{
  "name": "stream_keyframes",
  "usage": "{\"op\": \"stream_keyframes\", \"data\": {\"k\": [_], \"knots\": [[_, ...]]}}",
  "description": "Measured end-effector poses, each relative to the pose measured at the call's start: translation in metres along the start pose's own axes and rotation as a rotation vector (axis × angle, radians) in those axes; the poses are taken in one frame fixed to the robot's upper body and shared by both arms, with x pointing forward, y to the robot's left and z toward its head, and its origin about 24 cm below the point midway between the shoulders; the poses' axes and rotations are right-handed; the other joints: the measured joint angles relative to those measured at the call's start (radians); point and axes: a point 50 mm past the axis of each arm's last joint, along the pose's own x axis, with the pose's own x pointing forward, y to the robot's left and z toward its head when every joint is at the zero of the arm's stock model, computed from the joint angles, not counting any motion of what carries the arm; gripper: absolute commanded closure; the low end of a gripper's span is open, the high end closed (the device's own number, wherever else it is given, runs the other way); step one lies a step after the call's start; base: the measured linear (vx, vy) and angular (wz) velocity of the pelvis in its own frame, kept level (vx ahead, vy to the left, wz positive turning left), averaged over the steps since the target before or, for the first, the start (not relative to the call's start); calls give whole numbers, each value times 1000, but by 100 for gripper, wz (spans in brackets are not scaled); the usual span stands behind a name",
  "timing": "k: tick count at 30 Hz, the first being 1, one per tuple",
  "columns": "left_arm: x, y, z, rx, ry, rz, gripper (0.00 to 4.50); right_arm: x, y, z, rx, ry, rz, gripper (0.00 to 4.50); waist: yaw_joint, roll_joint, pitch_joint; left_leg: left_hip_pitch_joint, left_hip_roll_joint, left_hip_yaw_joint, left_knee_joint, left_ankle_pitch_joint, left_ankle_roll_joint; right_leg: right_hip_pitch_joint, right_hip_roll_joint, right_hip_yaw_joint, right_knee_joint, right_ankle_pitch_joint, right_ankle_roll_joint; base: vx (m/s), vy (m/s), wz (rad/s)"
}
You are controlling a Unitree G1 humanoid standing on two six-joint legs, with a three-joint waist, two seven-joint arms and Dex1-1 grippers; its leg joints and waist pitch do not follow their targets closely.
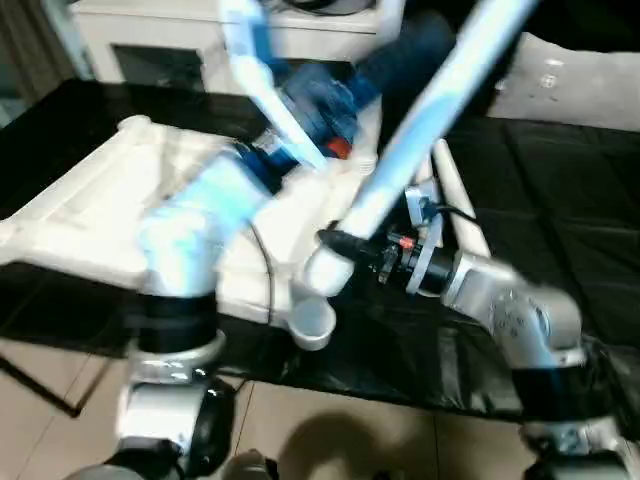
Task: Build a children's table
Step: Pick table leg, then rotate table base
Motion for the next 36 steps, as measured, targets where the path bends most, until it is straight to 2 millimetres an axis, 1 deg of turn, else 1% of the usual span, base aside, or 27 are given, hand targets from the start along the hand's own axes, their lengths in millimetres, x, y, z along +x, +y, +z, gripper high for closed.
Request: {"op": "stream_keyframes", "data": {"k": [4,5,7,9,11,12,13,14,15,16,17,18,20,23,24,25,28,30,32,34,35,36], "knots": [[-28,18,-4,85,91,123,148,-1,6,7,-35,-50,-43,260,-7,2,-1,0,1,-2,-1,0,-1,0,1,0,0,-1,1,0,0,0],[-39,23,-6,158,179,156,148,-3,6,8,-59,-59,-75,260,-8,3,-2,0,1,-4,-2,0,-1,0,1,0,-1,-1,2,0,0,0],[-56,31,-8,245,286,203,148,-7,3,8,-107,-57,-140,260,-11,4,-3,0,0,-6,-2,0,-1,0,1,0,-1,-1,2,0,0,0],[-79,38,-14,360,466,232,148,-12,-3,6,-170,-28,-231,260,-15,4,-3,0,0,-8,-2,0,-1,0,1,0,-1,-2,3,0,0,0],[-112,44,-22,444,695,235,148,-17,-5,3,-183,-24,-289,260,-19,5,-3,0,0,-8,-3,0,-1,-1,1,1,-1,-3,4,0,0,0],[-122,45,-26,448,760,230,148,-19,-7,1,-180,-21,-310,260,-20,5,-3,0,0,-8,-3,0,-1,-1,1,1,-1,-3,4,0,0,0],[-128,46,-30,445,799,218,148,-19,-8,1,-181,-19,-322,260,-19,5,-3,-1,0,-8,-3,0,-1,-2,1,1,-1,-2,4,0,0,0],[-131,45,-33,441,830,194,177,-18,-7,0,-180,-19,-324,260,-17,5,-3,-1,0,-8,-3,0,-1,-2,1,1,-1,-2,4,0,0,0],[-137,43,-34,449,903,142,177,-15,-4,0,-184,-17,-323,260,-18,5,-3,0,0,-8,-3,0,-1,-2,1,1,-1,-2,4,0,0,0],[-143,43,-34,454,960,109,188,-14,-3,-1,-189,-14,-325,260,-18,6,-3,0,0,-8,-3,0,-1,-2,1,1,-1,-2,4,0,0,0],[-150,43,-34,460,1023,70,188,-15,-1,-4,-193,-8,-334,260,-17,6,-4,1,0,-8,-4,0,-1,-1,1,1,-1,-2,4,0,0,0],[-156,45,-35,455,1072,46,198,-15,-1,-7,-195,2,-344,260,-17,6,-4,1,-1,-8,-4,0,-1,-1,1,2,-1,-2,4,0,0,0],[-166,49,-41,434,1134,16,224,-16,-2,-12,-192,20,-359,260,-17,7,-4,2,-1,-8,-4,0,-1,-1,1,2,-1,-2,4,0,0,0],[-174,56,-50,441,1215,-28,232,-15,0,-17,-199,39,-353,260,-18,7,-4,2,-1,-8,-4,0,-1,-1,0,2,-1,-2,4,0,0,0],[-177,59,-51,453,1240,-31,255,-14,1,-19,-199,45,-346,260,-19,7,-4,2,-1,-8,-4,0,-1,-1,0,2,0,-2,4,0,0,0],[-179,65,-51,477,1278,-49,255,-14,2,-21,-205,47,-343,260,-18,7,-4,3,-1,-8,-4,0,-1,-1,1,2,0,-2,4,0,0,0],[-186,78,-47,533,1370,-68,275,-14,4,-25,-219,52,-332,260,-20,11,-4,4,-1,-8,-5,0,-1,-1,0,2,-1,-2,4,0,0,0],[-188,81,-47,544,1405,-93,301,-15,4,-27,-219,53,-332,260,-20,12,-4,6,-2,-8,-5,0,-1,1,-1,2,-1,-2,4,0,0,0],[-191,84,-50,531,1431,-115,307,-16,6,-30,-224,61,-321,260,-21,14,-4,8,-2,-8,-5,0,-1,2,-1,2,-1,-2,4,0,0,0],[-190,86,-52,527,1444,-134,333,-17,7,-32,-226,63,-316,260,-20,15,-4,8,-2,-8,-5,0,-1,2,-1,2,-1,-2,4,0,0,0],[-190,87,-52,529,1450,-147,341,-17,7,-32,-225,63,-316,260,-20,15,-4,8,-2,-8,-5,0,-1,2,-1,2,0,-2,3,0,0,0],[-190,89,-53,529,1454,-158,345,-17,7,-32,-227,61,-315,260,-20,17,-5,9,-2,-7,-5,0,-1,3,-1,2,0,-2,3,0,0,0]]}}
